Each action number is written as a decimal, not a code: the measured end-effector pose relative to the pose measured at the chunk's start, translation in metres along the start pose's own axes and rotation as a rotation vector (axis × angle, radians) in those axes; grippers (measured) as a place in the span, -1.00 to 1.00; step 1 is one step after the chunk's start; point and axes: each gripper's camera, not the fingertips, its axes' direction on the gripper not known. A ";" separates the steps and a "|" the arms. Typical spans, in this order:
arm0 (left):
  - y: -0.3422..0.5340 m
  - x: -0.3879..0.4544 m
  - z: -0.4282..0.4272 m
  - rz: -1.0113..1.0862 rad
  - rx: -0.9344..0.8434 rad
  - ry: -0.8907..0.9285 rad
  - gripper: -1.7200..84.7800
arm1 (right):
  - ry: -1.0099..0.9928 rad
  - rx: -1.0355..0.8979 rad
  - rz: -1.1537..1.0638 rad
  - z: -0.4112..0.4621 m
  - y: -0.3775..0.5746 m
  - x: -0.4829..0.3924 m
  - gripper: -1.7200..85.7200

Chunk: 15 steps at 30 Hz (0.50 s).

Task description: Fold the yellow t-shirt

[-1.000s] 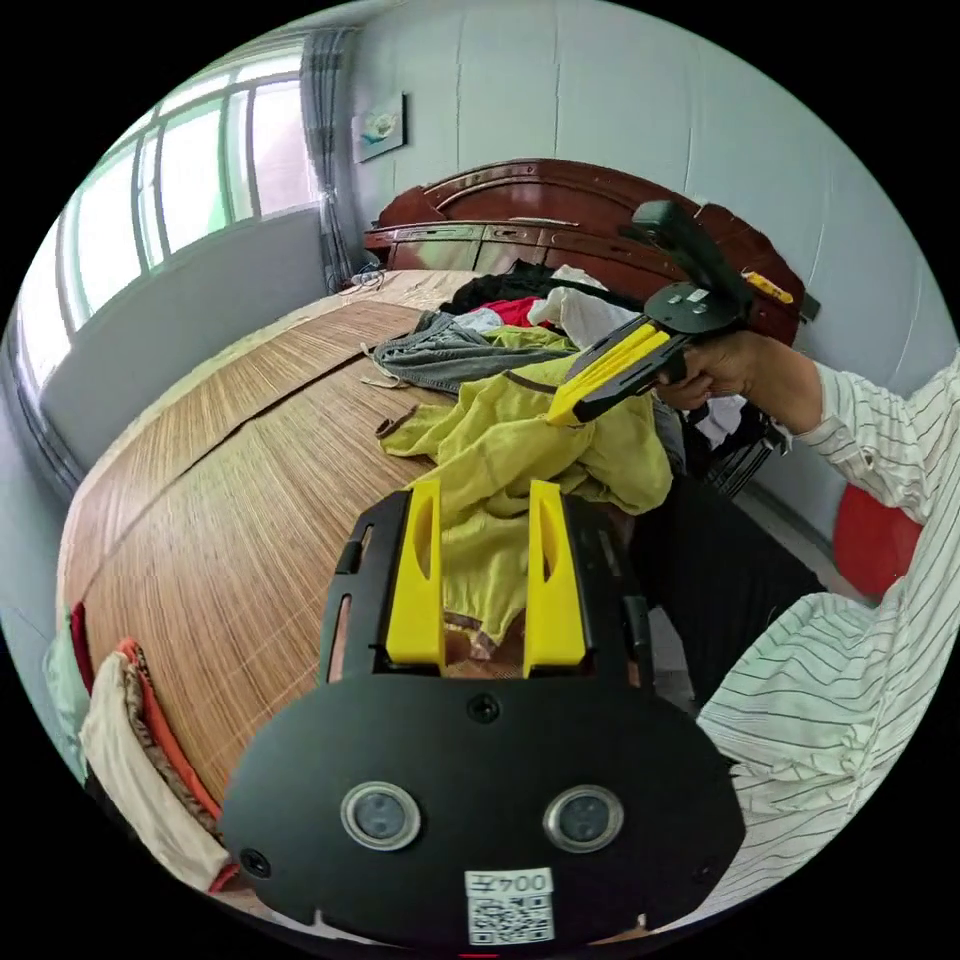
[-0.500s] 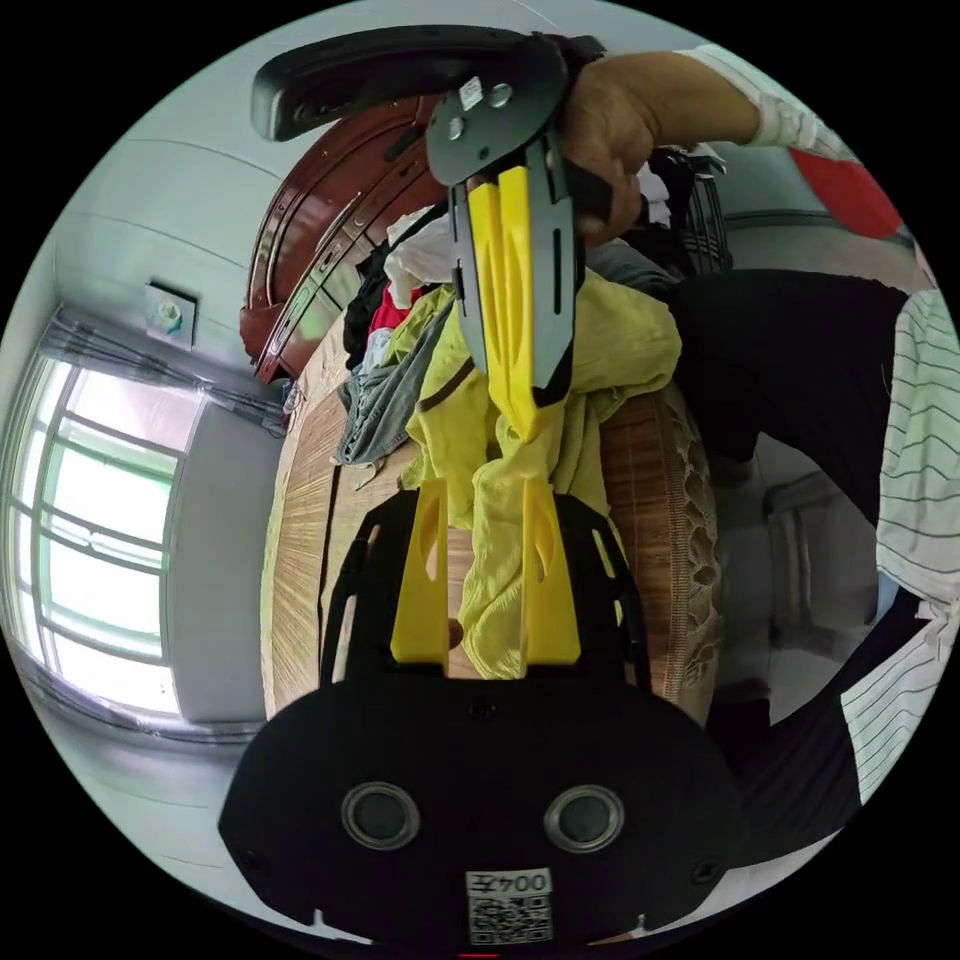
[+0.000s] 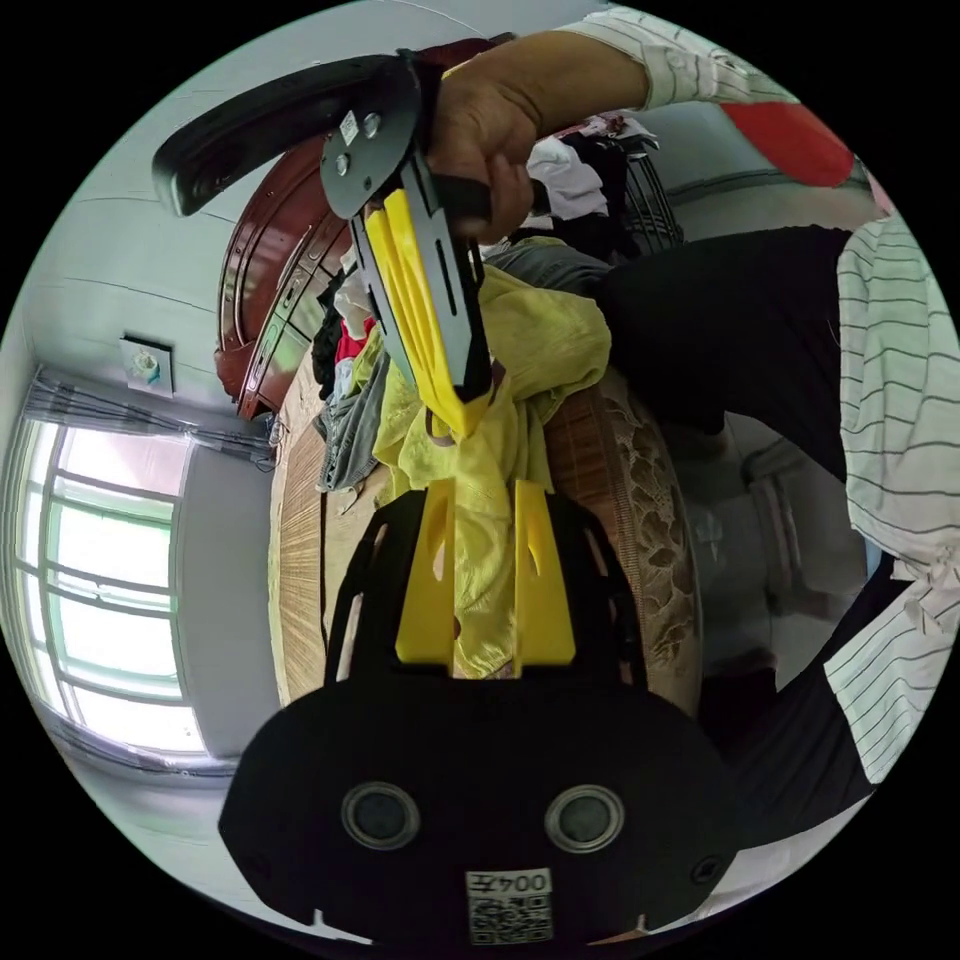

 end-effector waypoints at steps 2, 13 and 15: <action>0.005 0.005 -0.001 -0.018 -0.011 0.013 -0.75 | -0.011 0.010 0.001 -0.004 0.000 0.000 -0.98; -0.030 0.043 -0.021 0.150 0.058 -0.025 -0.75 | -0.015 -0.071 -0.140 -0.003 -0.024 -0.033 -0.98; -0.035 0.055 -0.025 0.160 0.075 -0.015 -0.76 | -0.017 -0.082 -0.163 -0.003 -0.027 -0.036 -0.98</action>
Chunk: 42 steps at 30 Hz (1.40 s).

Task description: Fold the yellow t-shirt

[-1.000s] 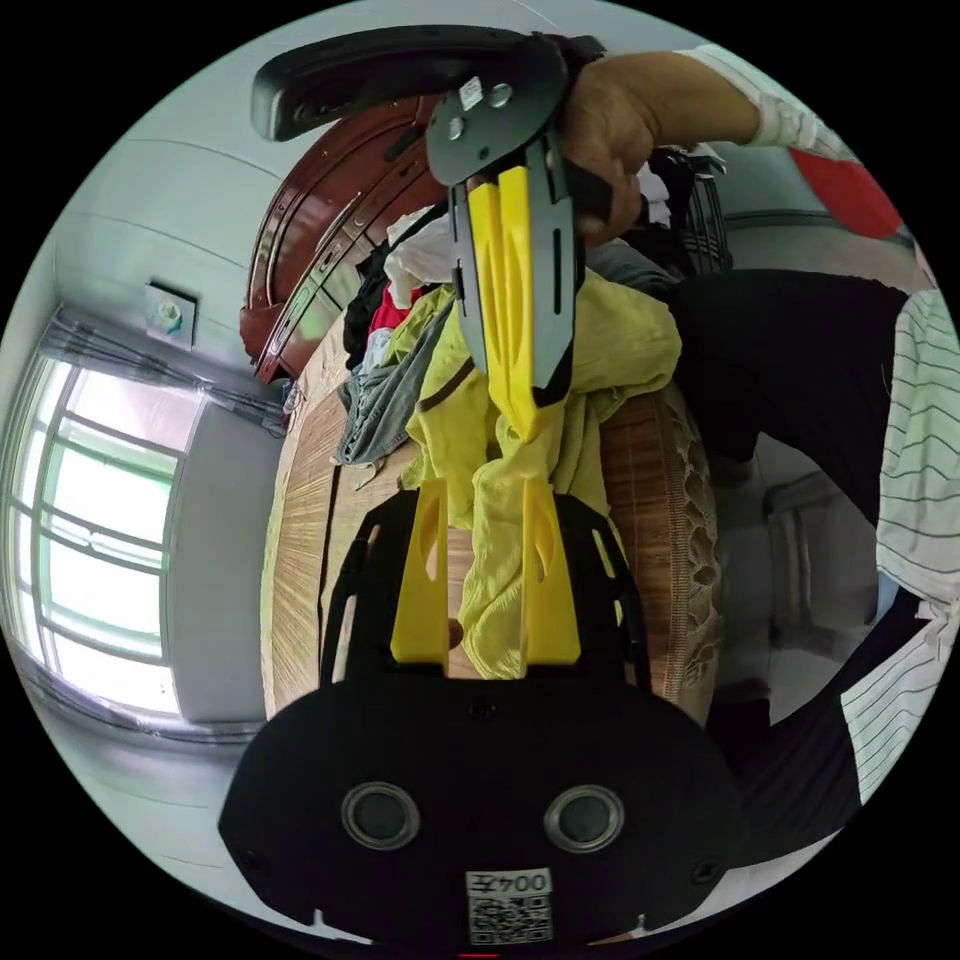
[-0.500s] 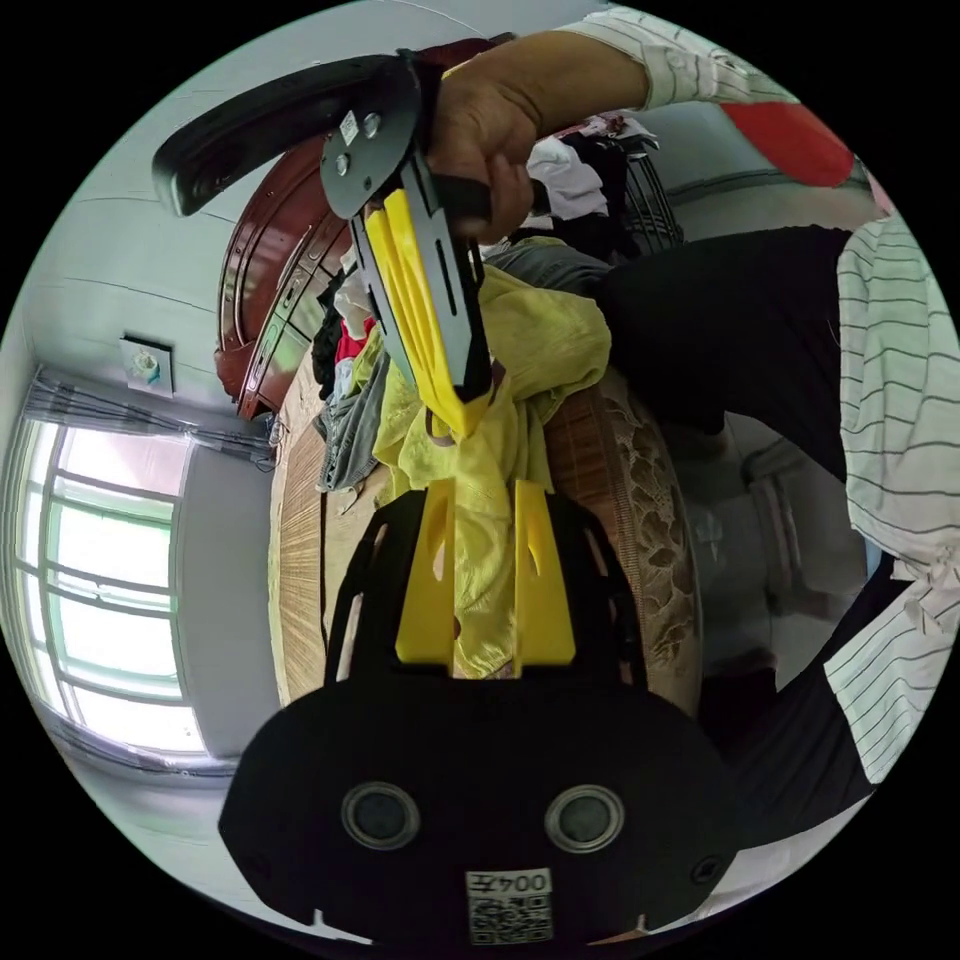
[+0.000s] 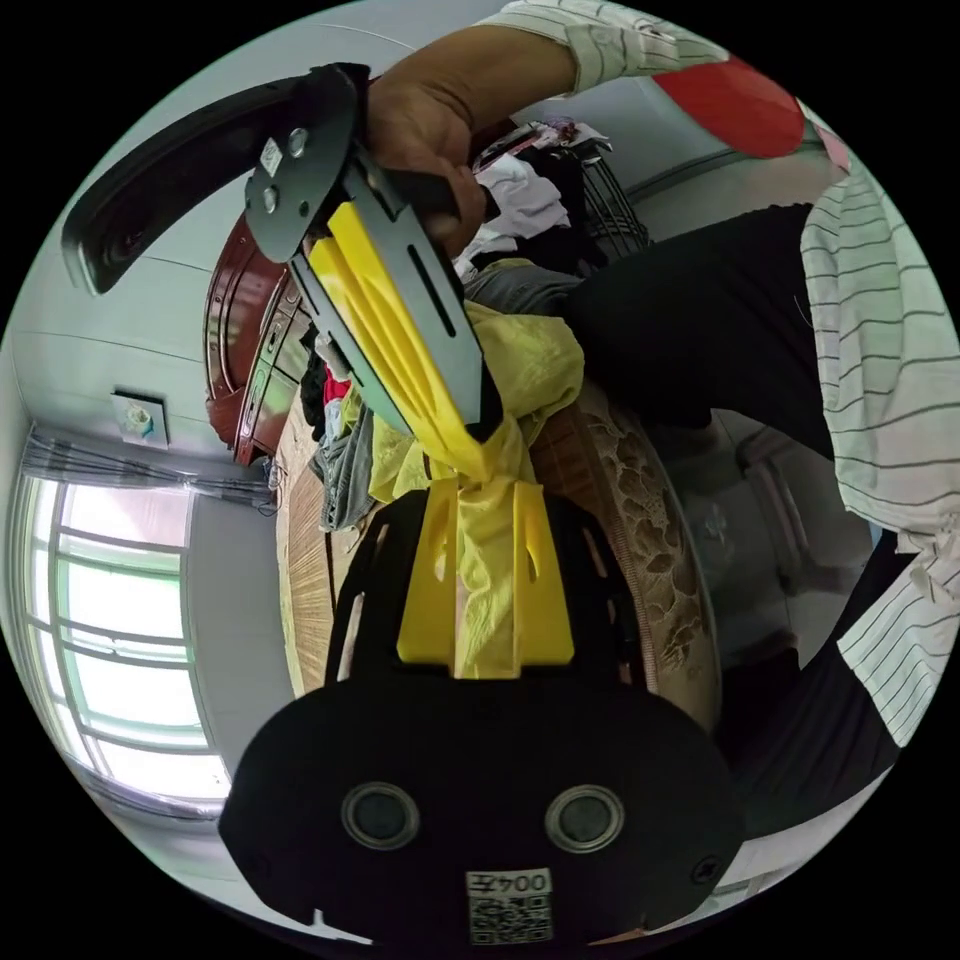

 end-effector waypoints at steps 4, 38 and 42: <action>-0.003 0.022 0.000 -0.029 -0.010 -0.001 -0.80 | -0.016 -0.008 -0.040 -0.004 -0.007 -0.005 -0.97; 0.186 0.083 -0.225 -1.332 0.127 -0.043 -0.96 | -0.338 0.444 0.899 -0.121 0.114 0.203 -0.98; 0.198 0.051 -0.323 -1.365 0.267 -0.190 -0.97 | -0.489 0.890 0.913 -0.195 0.175 0.169 -0.98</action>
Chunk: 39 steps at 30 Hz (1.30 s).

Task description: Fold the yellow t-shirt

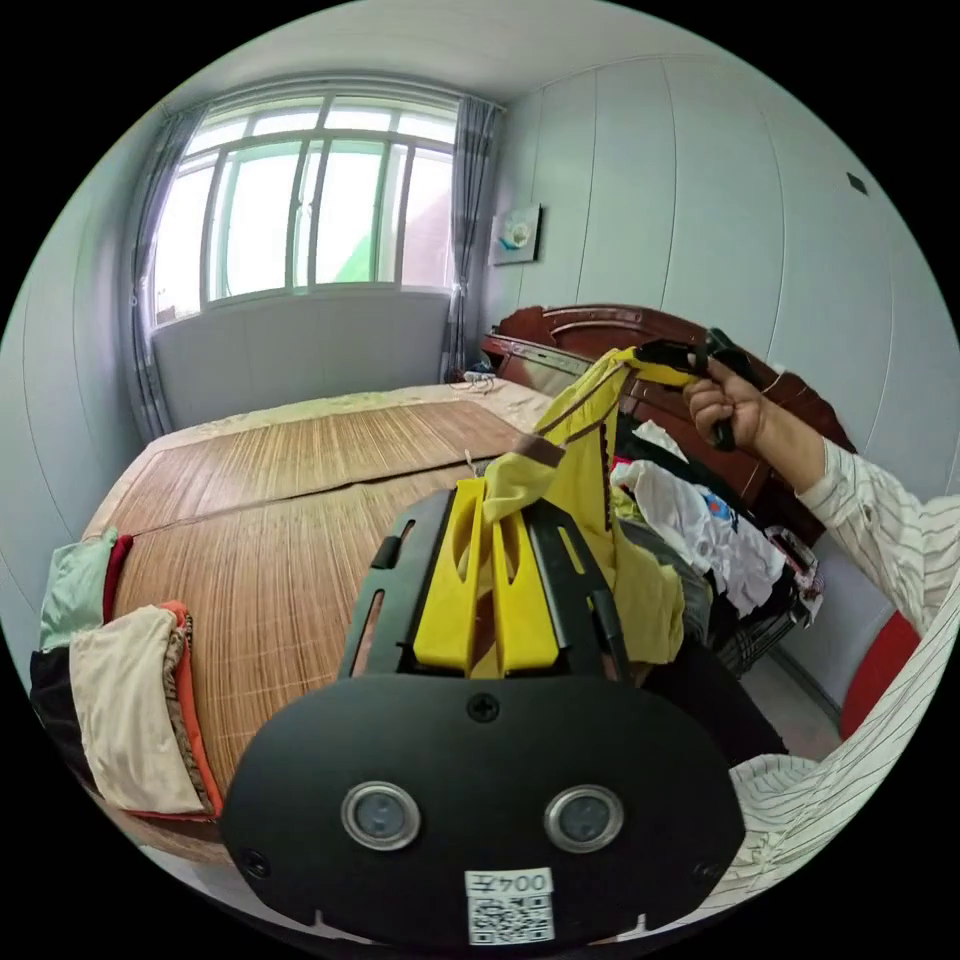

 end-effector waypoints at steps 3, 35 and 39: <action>-0.032 0.011 -0.065 0.010 0.116 -0.067 -0.97 | -0.081 0.161 -0.111 -0.043 0.025 -0.055 -0.98; -0.149 0.024 -0.222 0.291 0.259 -0.766 -0.93 | 0.600 0.401 -1.035 0.002 0.177 -0.282 -0.98; -0.175 -0.042 -0.100 0.331 0.083 -0.779 -0.93 | 0.680 0.253 -0.980 0.085 0.124 -0.215 -0.98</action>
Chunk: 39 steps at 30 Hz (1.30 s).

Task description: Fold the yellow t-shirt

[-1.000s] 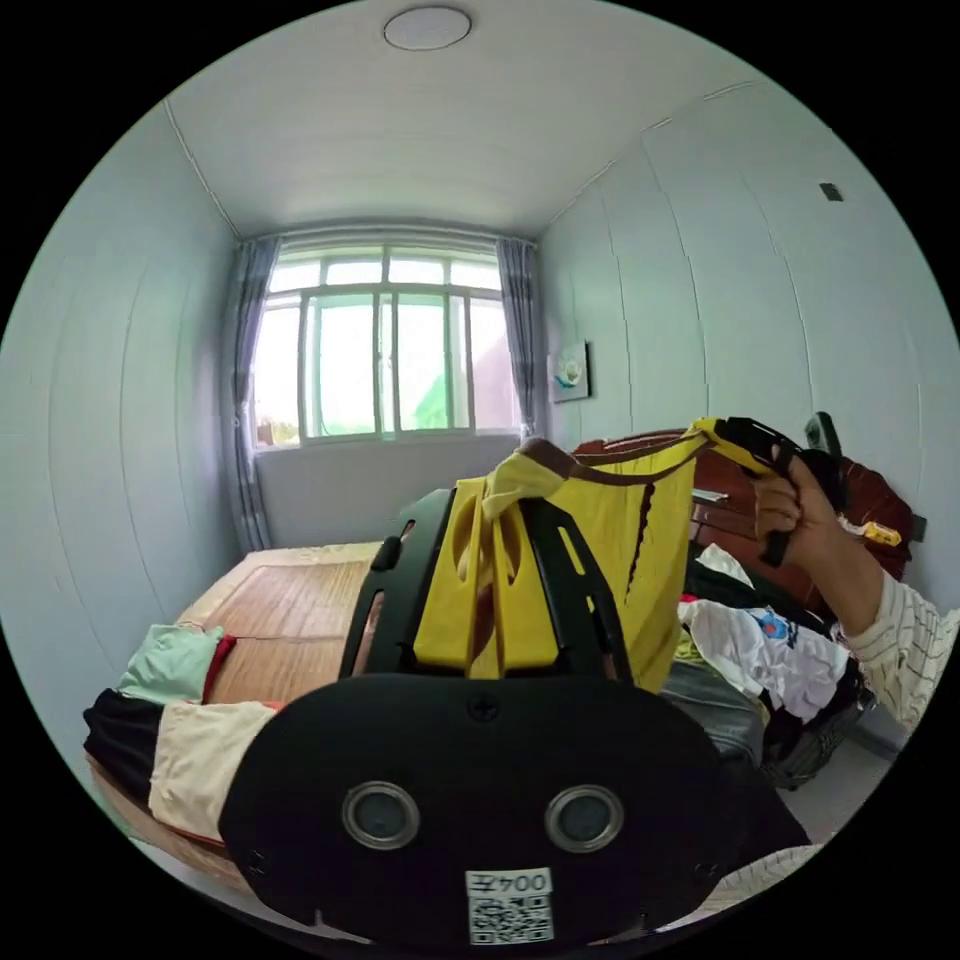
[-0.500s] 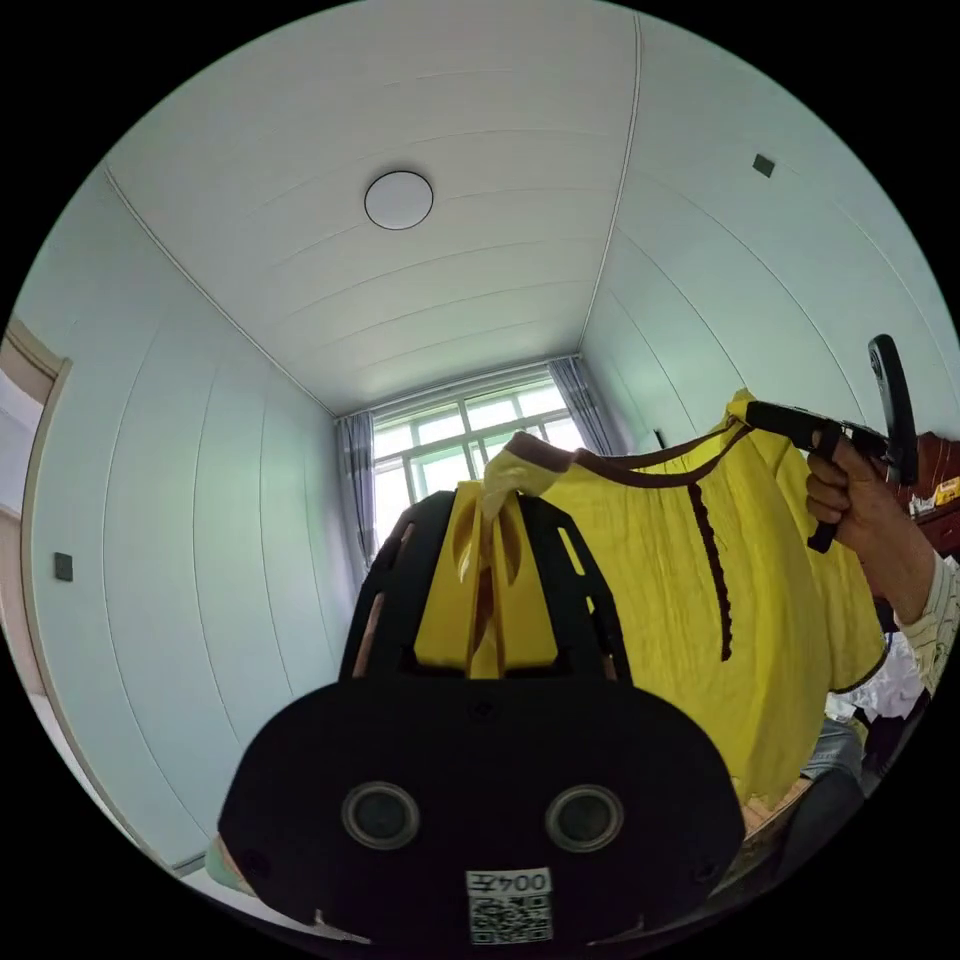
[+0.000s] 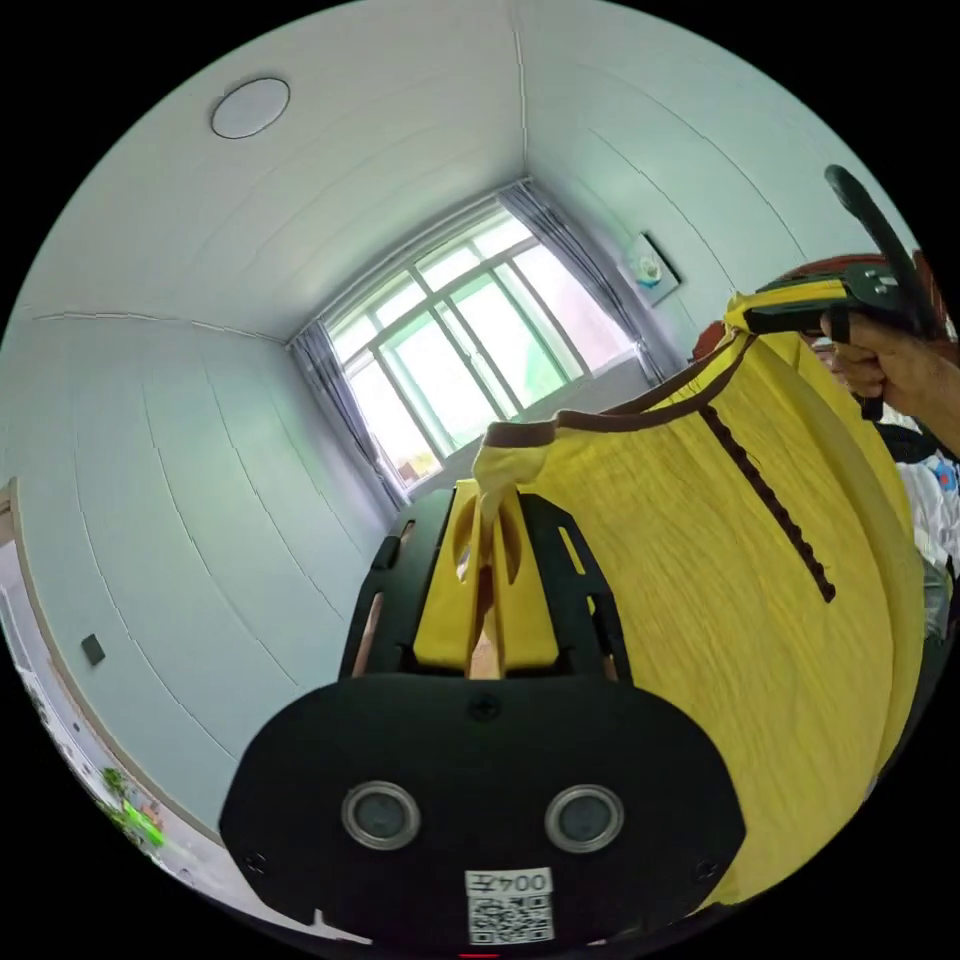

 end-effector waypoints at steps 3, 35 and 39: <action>0.001 0.028 0.114 0.058 -0.113 0.025 -0.92 | -0.011 -0.118 0.015 0.093 0.018 0.007 -0.98; 0.230 -0.109 0.591 -0.736 -0.775 1.119 -0.78 | -0.371 -0.943 0.321 0.221 0.344 0.002 -0.75; 0.275 -0.124 0.535 -0.772 -0.767 1.077 -0.69 | -0.308 -0.952 0.329 0.229 0.350 -0.021 -0.73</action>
